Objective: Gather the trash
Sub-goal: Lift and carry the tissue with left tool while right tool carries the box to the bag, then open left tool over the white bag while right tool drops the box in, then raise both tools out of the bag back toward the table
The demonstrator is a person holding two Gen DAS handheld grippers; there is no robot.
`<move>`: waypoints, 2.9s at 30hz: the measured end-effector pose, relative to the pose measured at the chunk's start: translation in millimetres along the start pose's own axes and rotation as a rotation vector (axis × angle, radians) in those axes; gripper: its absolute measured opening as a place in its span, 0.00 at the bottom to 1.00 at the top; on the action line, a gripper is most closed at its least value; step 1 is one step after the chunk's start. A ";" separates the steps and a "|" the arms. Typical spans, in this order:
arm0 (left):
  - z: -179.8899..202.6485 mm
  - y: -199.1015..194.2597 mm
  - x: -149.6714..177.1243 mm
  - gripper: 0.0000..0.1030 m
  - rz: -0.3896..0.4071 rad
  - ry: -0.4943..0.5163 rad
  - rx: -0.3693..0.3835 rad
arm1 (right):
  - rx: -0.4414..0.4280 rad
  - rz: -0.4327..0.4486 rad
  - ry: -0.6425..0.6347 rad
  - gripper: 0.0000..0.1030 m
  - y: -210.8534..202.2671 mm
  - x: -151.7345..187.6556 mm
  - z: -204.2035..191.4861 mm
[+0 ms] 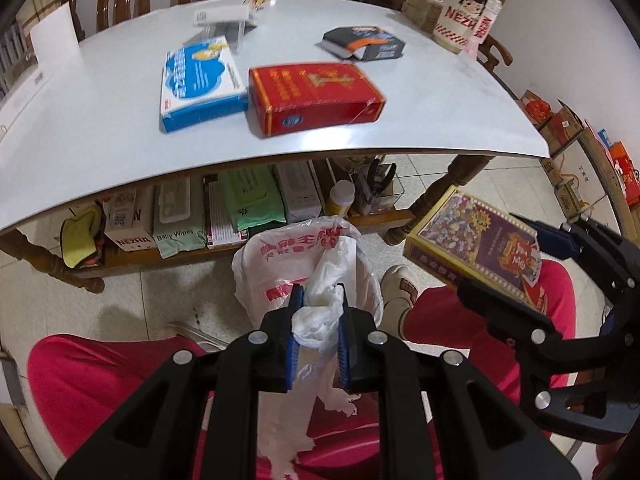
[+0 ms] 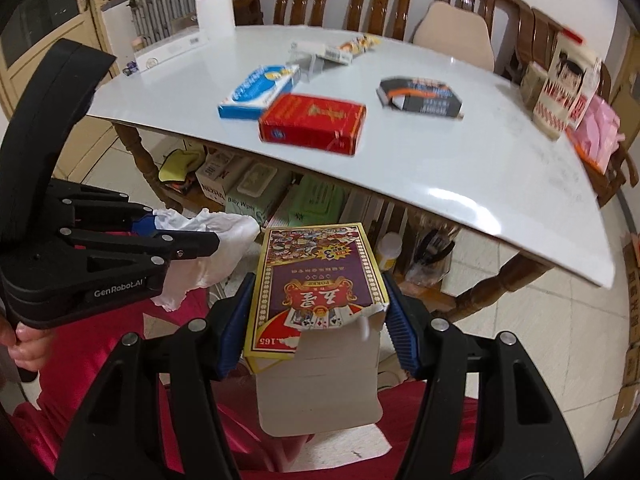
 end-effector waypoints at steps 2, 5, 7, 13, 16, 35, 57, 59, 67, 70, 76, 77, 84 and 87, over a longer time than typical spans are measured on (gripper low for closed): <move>-1.5 11.1 0.3 0.15 -0.007 -0.009 -0.013 | 0.003 -0.006 0.014 0.58 10.7 2.9 1.3; -1.5 25.6 3.4 0.15 -0.018 -0.002 -0.028 | 0.007 -0.023 0.031 0.58 30.1 8.1 2.6; -2.2 34.9 6.0 0.15 -0.026 0.006 -0.033 | 0.011 -0.033 0.035 0.58 40.1 10.4 3.1; -2.5 61.2 13.3 0.15 -0.063 0.025 -0.046 | -0.003 -0.083 0.051 0.58 73.8 19.5 5.7; -3.3 74.6 15.9 0.15 -0.079 0.027 -0.048 | -0.006 -0.113 0.062 0.58 91.9 25.6 7.3; -39.6 197.3 19.9 0.15 -0.295 -0.110 -0.053 | -0.011 -0.312 0.081 0.58 199.9 53.8 20.3; -54.5 251.8 14.5 0.33 -0.397 -0.175 -0.045 | -0.017 -0.406 0.106 0.58 257.1 57.7 23.8; -55.5 252.3 13.9 0.35 -0.396 -0.171 -0.060 | -0.019 -0.408 0.112 0.58 259.0 58.3 25.3; -65.8 254.0 13.8 0.50 -0.407 -0.202 -0.079 | -0.023 -0.415 0.156 0.69 264.6 61.4 32.2; -67.9 252.3 12.9 0.54 -0.399 -0.197 -0.103 | -0.034 -0.413 0.169 0.69 264.8 61.3 32.6; -69.1 243.2 11.4 0.60 -0.368 -0.190 -0.145 | -0.039 -0.400 0.170 0.69 261.3 58.6 31.2; -68.8 241.0 11.2 0.61 -0.362 -0.185 -0.153 | -0.039 -0.398 0.169 0.70 260.7 58.6 30.9; -58.6 219.6 9.7 0.64 -0.322 -0.120 -0.215 | -0.054 -0.377 0.155 0.70 247.0 55.8 24.5; -54.3 203.5 9.3 0.71 -0.318 -0.094 -0.231 | -0.069 -0.360 0.150 0.70 231.6 53.7 22.4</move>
Point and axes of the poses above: each gripper's, at about its wrist camera, not at the fingertips, and y roughly the way its jaws point, z to its right, x to its underside, the point moved 2 cm from there along y, roughly the way its jaws point, and after that the axes turned 7 degrees about -y, right-handed, at the moved point
